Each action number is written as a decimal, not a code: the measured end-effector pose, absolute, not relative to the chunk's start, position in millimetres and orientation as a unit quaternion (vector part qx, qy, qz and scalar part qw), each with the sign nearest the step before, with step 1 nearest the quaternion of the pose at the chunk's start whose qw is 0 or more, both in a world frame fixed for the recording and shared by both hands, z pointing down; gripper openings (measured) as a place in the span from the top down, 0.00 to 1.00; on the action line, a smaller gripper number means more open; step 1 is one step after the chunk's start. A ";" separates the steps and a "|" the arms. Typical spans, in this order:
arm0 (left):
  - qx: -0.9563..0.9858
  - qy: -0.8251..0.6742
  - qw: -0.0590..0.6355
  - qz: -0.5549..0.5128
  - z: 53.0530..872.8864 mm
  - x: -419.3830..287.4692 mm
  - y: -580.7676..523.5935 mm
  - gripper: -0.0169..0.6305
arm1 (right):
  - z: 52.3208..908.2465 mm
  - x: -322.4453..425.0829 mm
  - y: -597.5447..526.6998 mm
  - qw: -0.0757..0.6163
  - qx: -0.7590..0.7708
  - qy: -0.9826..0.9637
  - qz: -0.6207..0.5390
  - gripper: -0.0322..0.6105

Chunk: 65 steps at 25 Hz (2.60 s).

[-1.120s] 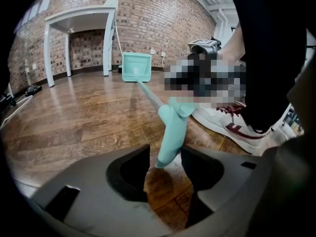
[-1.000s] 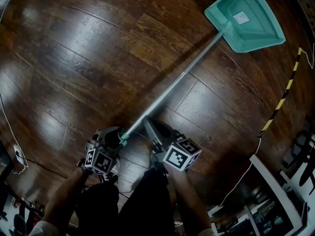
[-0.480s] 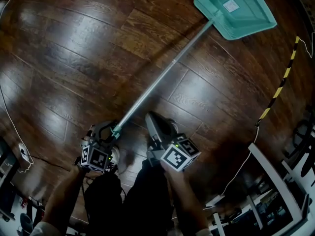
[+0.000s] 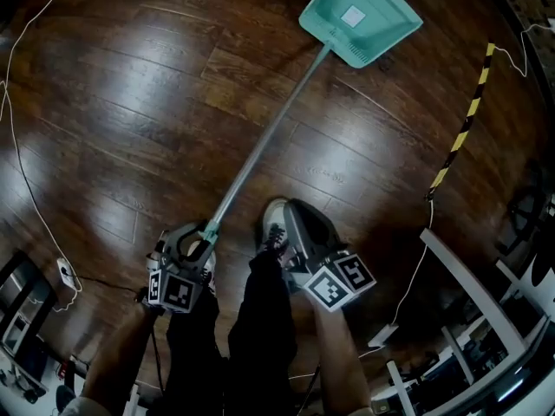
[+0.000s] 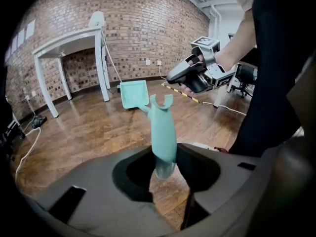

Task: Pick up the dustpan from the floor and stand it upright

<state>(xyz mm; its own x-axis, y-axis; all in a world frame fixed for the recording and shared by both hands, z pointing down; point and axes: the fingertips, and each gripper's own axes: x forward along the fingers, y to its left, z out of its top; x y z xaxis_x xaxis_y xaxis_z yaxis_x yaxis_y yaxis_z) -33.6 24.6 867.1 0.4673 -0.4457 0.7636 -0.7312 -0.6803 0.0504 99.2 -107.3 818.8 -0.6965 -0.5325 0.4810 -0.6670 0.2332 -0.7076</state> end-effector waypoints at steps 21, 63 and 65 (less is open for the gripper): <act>0.871 -0.344 0.260 0.235 566.7 101.1 -65.4 0.72 | 543.6 158.9 -192.0 0.012 0.401 -0.829 0.391 0.91; 0.857 -0.493 0.059 0.137 291.7 -4.1 -204.2 0.98 | 285.0 167.7 -213.0 -0.024 0.502 -0.847 0.176 0.91; 0.864 -0.486 0.040 0.127 265.2 -6.2 -194.5 0.98 | 258.6 170.6 -199.8 -0.032 0.513 -0.842 0.165 0.91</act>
